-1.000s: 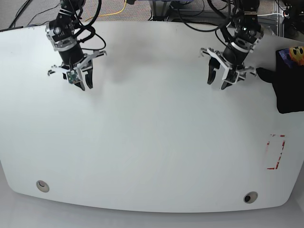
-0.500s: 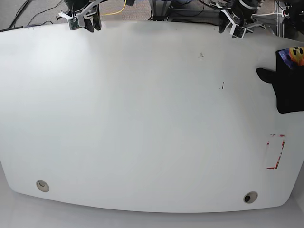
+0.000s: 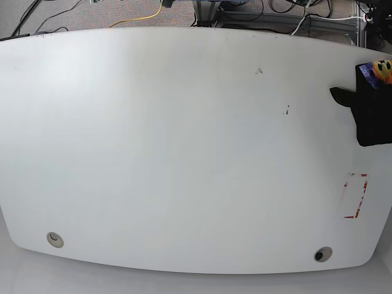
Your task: Layout the t-shirt on the table in an organized manner, then fold the t-shirt properly
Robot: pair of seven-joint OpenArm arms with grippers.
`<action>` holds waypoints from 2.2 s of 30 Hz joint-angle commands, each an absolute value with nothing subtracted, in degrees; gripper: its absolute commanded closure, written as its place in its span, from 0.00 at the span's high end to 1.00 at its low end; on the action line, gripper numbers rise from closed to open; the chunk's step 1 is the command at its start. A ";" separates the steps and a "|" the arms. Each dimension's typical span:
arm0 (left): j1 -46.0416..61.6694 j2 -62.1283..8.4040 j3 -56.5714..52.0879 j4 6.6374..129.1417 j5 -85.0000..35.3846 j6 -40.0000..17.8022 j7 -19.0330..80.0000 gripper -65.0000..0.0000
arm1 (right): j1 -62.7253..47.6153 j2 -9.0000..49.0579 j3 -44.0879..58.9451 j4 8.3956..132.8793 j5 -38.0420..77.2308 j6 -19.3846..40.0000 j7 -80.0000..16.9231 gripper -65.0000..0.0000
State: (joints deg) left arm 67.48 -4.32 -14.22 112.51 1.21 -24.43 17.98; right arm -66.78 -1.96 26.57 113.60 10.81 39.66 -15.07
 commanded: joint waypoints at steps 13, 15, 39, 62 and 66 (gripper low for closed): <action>58.51 -4.62 -12.70 94.46 1.19 -24.48 17.54 0.39 | -57.10 0.40 27.12 89.45 -0.66 40.00 -14.20 0.19; 56.84 -4.62 -12.62 92.09 1.19 -24.48 17.54 0.39 | -54.46 0.92 27.21 84.88 -2.33 40.00 -14.11 0.19; 34.51 -4.62 -9.80 56.31 1.19 -24.22 14.64 0.39 | -35.21 2.77 26.86 47.69 -10.95 40.00 -3.12 0.19; 12.79 -5.67 -9.80 16.92 9.80 -11.38 0.31 0.39 | -20.97 2.68 26.77 32.92 -16.92 30.55 -1.63 0.20; 11.21 -5.67 -9.80 16.75 11.56 -9.19 0.31 0.39 | -19.03 2.86 26.77 28.97 -16.92 30.11 -1.54 0.20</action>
State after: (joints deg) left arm 11.44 -5.06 -9.80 16.75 9.96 -10.28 0.34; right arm -19.51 2.63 26.68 31.27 -16.88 29.91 -1.96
